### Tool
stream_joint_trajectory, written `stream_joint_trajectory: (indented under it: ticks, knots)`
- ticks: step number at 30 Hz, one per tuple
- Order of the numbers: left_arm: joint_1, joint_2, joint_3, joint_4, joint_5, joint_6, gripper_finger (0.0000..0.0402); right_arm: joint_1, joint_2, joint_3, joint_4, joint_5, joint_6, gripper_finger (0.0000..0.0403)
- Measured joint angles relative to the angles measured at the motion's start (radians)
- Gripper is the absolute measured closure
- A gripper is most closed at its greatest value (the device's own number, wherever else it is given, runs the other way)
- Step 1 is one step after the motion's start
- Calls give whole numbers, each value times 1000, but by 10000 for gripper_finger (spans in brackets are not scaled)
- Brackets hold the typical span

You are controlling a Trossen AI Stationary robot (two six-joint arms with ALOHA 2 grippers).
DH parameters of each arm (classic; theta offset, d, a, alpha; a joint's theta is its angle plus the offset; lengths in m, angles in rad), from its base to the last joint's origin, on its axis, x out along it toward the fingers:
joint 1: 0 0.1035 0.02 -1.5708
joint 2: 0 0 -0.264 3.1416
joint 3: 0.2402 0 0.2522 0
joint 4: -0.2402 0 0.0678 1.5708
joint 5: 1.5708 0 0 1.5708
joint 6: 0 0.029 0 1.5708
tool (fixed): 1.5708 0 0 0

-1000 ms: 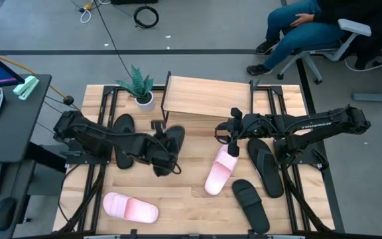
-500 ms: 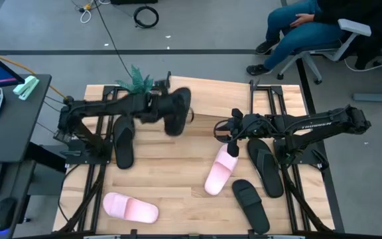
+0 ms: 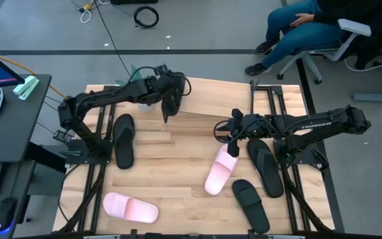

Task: Pick and place slides into the shelf
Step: Put the left black slide on the shelf

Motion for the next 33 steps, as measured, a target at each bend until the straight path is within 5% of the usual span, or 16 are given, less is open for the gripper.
stream_joint_trajectory:
  ticks: [12, 33]
  knots:
    - [2, 3, -19, 144, 16, 18, 390, 0, 0, 0, 0, 0, -3, 249]
    - [101, 54, -18, 110, 59, 10, 385, 0, 0, 0, 0, 0, 6, 249]
